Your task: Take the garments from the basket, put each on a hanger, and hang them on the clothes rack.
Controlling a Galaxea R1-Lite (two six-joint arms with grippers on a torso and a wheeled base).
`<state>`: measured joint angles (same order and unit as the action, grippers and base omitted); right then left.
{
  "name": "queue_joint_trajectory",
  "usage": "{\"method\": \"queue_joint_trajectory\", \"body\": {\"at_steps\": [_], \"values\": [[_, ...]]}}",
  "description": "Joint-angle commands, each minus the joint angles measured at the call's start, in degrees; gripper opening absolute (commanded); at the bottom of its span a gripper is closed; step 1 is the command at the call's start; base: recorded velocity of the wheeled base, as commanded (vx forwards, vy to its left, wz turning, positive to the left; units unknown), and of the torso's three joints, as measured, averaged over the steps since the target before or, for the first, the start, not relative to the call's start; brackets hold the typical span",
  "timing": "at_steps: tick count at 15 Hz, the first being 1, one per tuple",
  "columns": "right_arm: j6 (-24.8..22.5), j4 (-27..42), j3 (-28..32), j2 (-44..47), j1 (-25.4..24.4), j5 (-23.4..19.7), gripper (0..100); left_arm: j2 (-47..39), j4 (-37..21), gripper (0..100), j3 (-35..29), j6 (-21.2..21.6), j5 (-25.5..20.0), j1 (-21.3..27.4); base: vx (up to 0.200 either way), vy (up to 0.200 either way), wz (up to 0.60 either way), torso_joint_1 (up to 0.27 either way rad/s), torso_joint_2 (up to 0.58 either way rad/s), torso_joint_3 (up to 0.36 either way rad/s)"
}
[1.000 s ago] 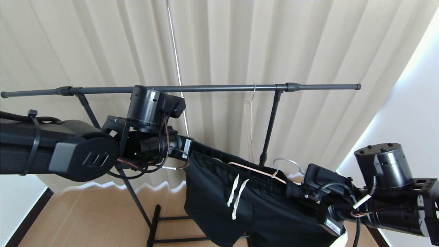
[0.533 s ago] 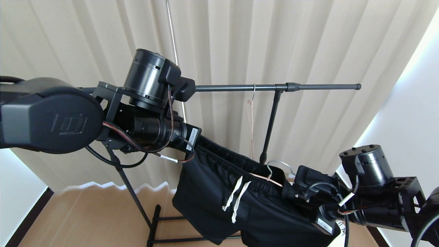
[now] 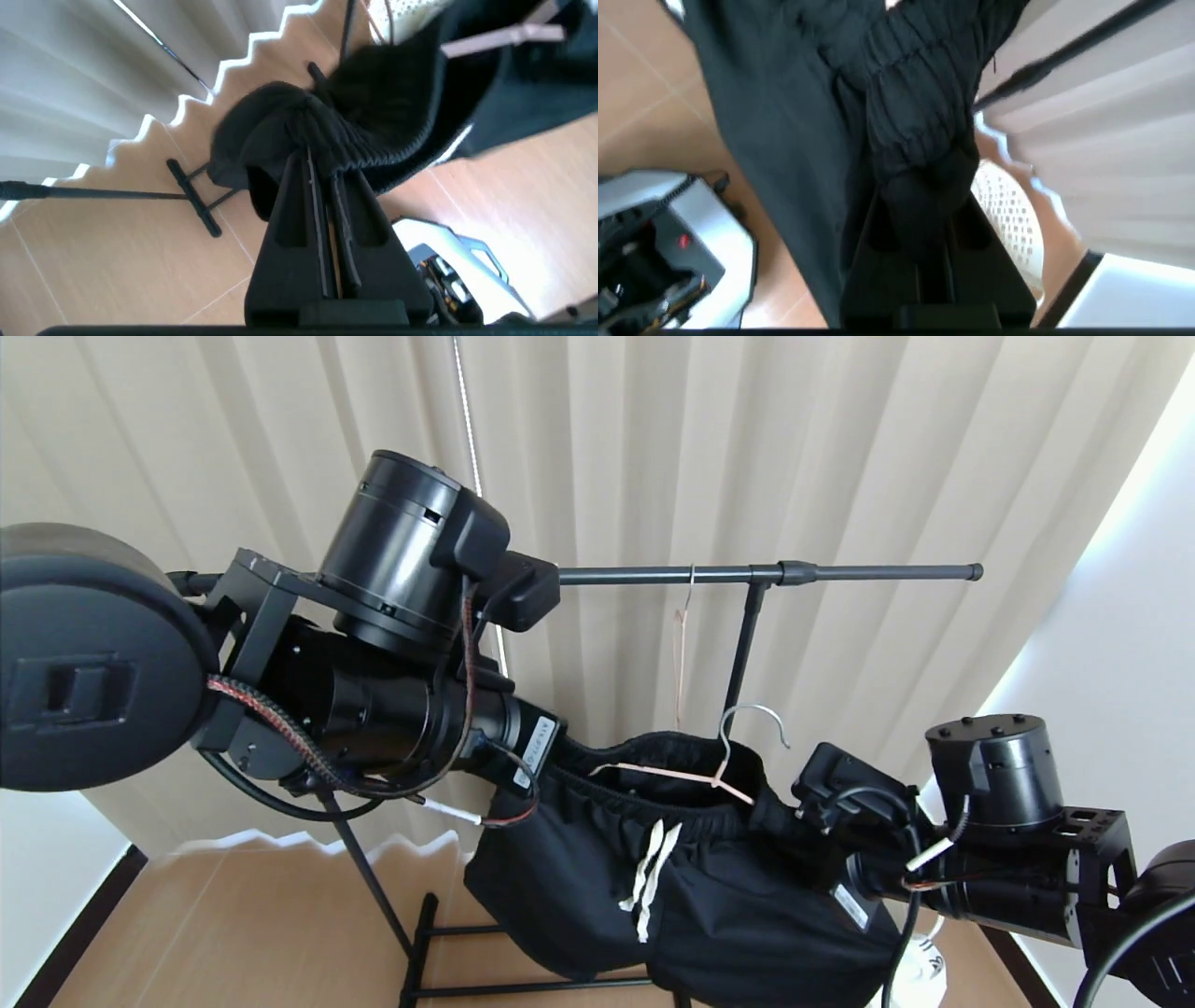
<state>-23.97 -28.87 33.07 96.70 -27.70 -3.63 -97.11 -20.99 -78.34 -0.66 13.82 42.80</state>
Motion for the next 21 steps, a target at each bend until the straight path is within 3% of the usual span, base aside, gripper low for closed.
{"method": "queue_joint_trajectory", "body": {"at_steps": [1,8,14,21], "values": [[0.06,-1.37,-1.26,-1.51,-0.08,-1.20,0,0.25,-0.01,0,2.14,-0.04,-0.03,2.11,0.000,0.000,0.00,0.000,0.00,0.000],[1.73,-3.48,-2.40,-4.59,-0.16,-5.51,0,-0.36,0.07,0,6.09,-2.95,-0.11,6.51,0.000,0.000,0.00,0.000,0.00,0.000],[7.36,-8.75,-3.01,-5.20,-0.16,-10.52,0,-3.00,0.07,0,7.32,-11.82,-0.29,9.67,0.000,0.000,0.00,0.000,0.00,0.000],[9.64,-11.65,-4.24,-5.38,-0.16,-15.26,0,-7.04,0.60,0,6.97,-19.38,-0.73,11.87,0.000,0.000,0.00,0.000,0.00,0.000]]}}
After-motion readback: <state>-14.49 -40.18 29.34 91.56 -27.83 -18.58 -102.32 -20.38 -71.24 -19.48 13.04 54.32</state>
